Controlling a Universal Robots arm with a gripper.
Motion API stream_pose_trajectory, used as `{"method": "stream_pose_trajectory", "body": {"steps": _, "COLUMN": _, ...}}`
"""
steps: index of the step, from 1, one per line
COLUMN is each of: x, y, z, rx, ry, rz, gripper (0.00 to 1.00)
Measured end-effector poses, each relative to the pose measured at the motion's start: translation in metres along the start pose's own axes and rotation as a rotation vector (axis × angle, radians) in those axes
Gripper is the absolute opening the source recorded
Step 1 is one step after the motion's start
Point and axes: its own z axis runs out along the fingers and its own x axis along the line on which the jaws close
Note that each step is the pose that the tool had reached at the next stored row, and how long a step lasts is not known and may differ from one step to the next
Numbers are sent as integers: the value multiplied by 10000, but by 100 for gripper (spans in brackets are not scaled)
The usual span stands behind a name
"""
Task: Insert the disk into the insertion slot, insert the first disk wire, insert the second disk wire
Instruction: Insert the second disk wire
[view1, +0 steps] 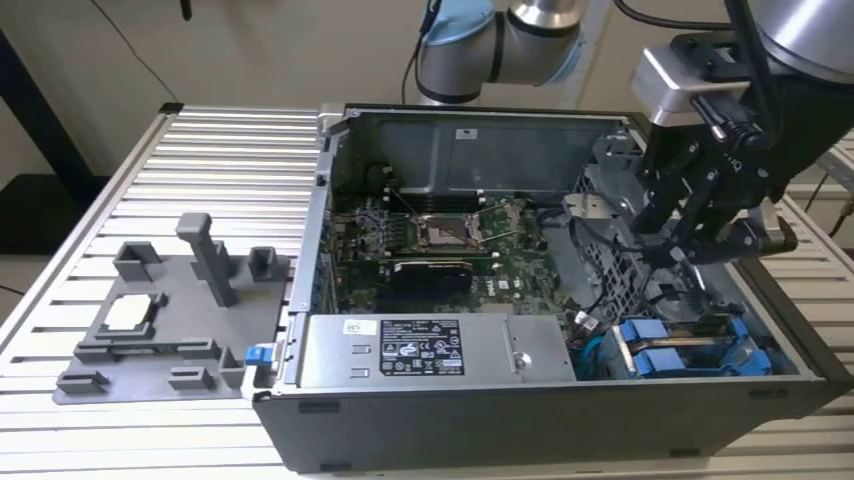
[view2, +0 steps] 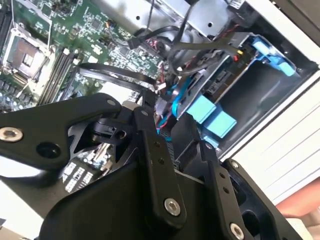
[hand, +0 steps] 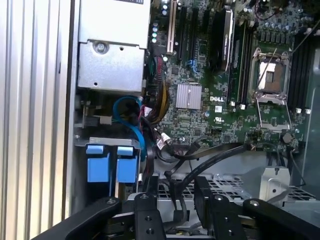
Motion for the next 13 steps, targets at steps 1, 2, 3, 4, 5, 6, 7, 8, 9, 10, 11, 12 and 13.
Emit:
{"method": "stream_pose_trajectory", "body": {"steps": 1, "x": -20, "y": 20, "z": 7, "rx": 44, "ry": 21, "rz": -6, "gripper": 42}}
{"method": "stream_pose_trajectory", "body": {"steps": 2, "x": -33, "y": 36, "z": 15, "rx": 110, "ry": 45, "rz": -16, "gripper": 42}}
{"method": "stream_pose_trajectory", "body": {"steps": 3, "x": -39, "y": 46, "z": 23, "rx": 171, "ry": 74, "rz": -25, "gripper": 42}}
{"method": "stream_pose_trajectory", "body": {"steps": 4, "x": -41, "y": 54, "z": 28, "rx": 218, "ry": 118, "rz": -33, "gripper": 42}}
{"method": "stream_pose_trajectory", "body": {"steps": 5, "x": -42, "y": 61, "z": 31, "rx": 265, "ry": 175, "rz": -41, "gripper": 42}}
{"method": "stream_pose_trajectory", "body": {"steps": 6, "x": -42, "y": 65, "z": 35, "rx": 312, "ry": 224, "rz": -51, "gripper": 40}}
{"method": "stream_pose_trajectory", "body": {"steps": 7, "x": -42, "y": 71, "z": 42, "rx": 373, "ry": 254, "rz": -61, "gripper": 33}}
{"method": "stream_pose_trajectory", "body": {"steps": 8, "x": -40, "y": 77, "z": 51, "rx": 420, "ry": 271, "rz": -67, "gripper": 27}}
{"method": "stream_pose_trajectory", "body": {"steps": 9, "x": -40, "y": 83, "z": 59, "rx": 454, "ry": 291, "rz": -73, "gripper": 27}}
{"method": "stream_pose_trajectory", "body": {"steps": 10, "x": -39, "y": 87, "z": 65, "rx": 489, "ry": 314, "rz": -78, "gripper": 21}}
{"method": "stream_pose_trajectory", "body": {"steps": 11, "x": -39, "y": 90, "z": 72, "rx": 524, "ry": 329, "rz": -83, "gripper": 21}}
{"method": "stream_pose_trajectory", "body": {"steps": 12, "x": -38, "y": 91, "z": 77, "rx": 554, "ry": 336, "rz": -87, "gripper": 21}}
{"method": "stream_pose_trajectory", "body": {"steps": 13, "x": -38, "y": 91, "z": 78, "rx": 563, "ry": 342, "rz": -88, "gripper": 21}}
